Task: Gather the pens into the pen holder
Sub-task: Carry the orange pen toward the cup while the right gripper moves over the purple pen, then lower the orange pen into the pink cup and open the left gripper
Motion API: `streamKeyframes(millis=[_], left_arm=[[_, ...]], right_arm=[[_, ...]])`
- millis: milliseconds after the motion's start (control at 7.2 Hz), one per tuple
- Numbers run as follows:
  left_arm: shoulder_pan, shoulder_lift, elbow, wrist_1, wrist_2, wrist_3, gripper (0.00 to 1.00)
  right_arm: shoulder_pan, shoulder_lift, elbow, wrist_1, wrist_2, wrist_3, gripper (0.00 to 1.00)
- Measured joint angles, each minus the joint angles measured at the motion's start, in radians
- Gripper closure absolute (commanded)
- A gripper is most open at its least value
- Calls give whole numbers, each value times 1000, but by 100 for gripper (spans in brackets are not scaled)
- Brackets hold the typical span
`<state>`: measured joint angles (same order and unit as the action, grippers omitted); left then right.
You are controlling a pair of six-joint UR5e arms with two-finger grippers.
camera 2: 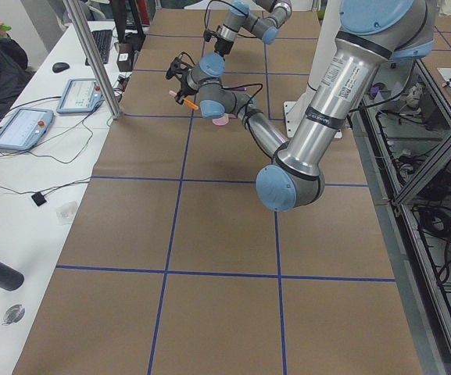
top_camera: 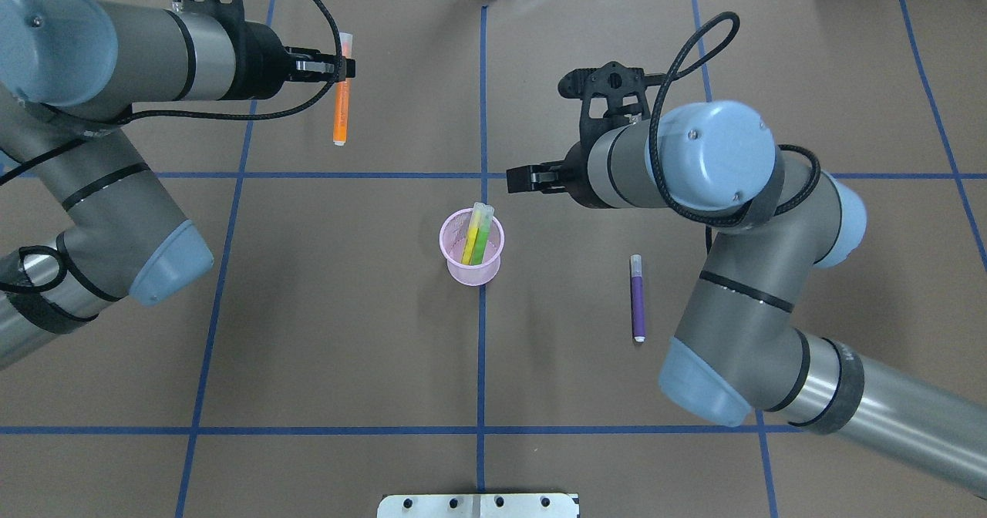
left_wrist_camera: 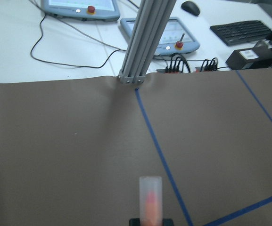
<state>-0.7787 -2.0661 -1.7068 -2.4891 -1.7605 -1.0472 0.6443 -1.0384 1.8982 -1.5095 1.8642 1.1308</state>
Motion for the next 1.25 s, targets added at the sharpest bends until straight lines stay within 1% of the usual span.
streamKeyframes(millis=[139,278,417,556,694,1250], left_arm=[[48,-3,50,-160,61,-43,100],[113,-16,117,-311,156,-65,100],[172,-36,177,-414,241,-73,100],[200,-52,214,-463,282,-75,100],[210,-58,229,-480,297,-75,100],[222,-68,293,-492,300,-70,100]], right_arm=[[18,-6,-18,-51,57,9,0],[24,-11,-50,-69,85,17,0],[24,-15,-83,-72,98,23,0],[19,-24,-112,-70,103,25,1],[9,-37,-133,-66,104,23,1],[-23,-75,-165,-60,99,11,2]])
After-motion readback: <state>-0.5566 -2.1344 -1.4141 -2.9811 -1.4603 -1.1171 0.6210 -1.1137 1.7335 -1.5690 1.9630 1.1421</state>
